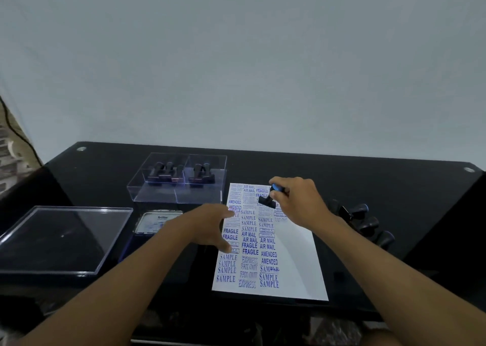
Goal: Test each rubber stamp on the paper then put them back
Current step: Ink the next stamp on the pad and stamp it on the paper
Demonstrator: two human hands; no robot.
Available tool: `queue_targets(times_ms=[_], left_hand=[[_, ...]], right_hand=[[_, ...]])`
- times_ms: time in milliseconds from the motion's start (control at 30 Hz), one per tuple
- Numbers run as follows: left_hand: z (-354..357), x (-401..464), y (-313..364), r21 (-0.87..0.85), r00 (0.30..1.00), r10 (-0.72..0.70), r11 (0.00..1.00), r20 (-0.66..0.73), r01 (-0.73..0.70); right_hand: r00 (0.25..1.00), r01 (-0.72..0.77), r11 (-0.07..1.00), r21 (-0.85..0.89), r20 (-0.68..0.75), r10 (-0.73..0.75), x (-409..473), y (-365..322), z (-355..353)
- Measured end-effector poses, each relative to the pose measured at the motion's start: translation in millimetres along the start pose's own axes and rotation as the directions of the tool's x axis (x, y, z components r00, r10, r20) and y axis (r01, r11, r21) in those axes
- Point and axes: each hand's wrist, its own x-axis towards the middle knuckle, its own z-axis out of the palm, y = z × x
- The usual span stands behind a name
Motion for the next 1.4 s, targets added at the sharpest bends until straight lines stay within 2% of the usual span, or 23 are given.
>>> queue_targets(times_ms=[333, 500, 633, 833, 967, 1133, 1233, 1333, 1400], left_hand=[[-16.7, -82.8, -86.1, 0.062, 0.975, -0.22, 0.973, -0.018, 0.22], [-10.5, -104.1, -122.1, -0.006, 0.936, -0.351, 0.936, -0.009, 0.351], [-8.8, -110.8, -135.8, 0.044, 0.941, -0.337, 0.94, -0.022, 0.337], [-1.3, -102.2, -146.6, 0.059, 0.962, -0.268, 0.961, -0.046, 0.271], [-0.9, -97.7, -151.4, 0.03, 0.962, -0.263, 0.964, -0.065, 0.266], [-0.9, -94.3, -153.2, 0.023, 0.956, -0.287, 0.957, -0.058, 0.289], [-1.4, -93.6, -151.9, 0.044, 0.947, -0.317, 0.947, -0.052, 0.319], [-1.3, -92.9, -152.3, 0.043, 0.948, -0.314, 0.948, -0.057, 0.317], [-1.0, -92.6, -152.4, 0.034, 0.951, -0.301, 0.952, -0.071, 0.304]], right_hand=[[0.97, 0.177, 0.978, 0.11, 0.15, -0.192, 9.4, -106.7, 78.5], [0.925, 0.234, 0.962, 0.137, 0.274, -0.264, 15.1, -155.9, 120.1], [0.876, 0.304, 0.943, 0.138, 0.348, -0.333, 16.2, -173.4, 142.7], [0.849, 0.342, 0.939, 0.035, 0.417, -0.325, 12.0, -174.4, 156.3], [0.841, 0.378, 0.926, 0.025, 0.409, -0.354, 0.2, -171.9, 157.0], [0.861, 0.334, 0.942, 0.022, 0.4, -0.314, 26.7, -173.0, 160.5], [0.84, 0.349, 0.937, 0.007, 0.442, -0.316, 36.6, -173.5, 163.1], [0.863, 0.32, 0.944, 0.078, 0.388, -0.325, 28.7, -170.8, 165.2], [0.86, 0.361, 0.93, 0.063, 0.363, -0.358, 13.8, -168.9, 166.6]])
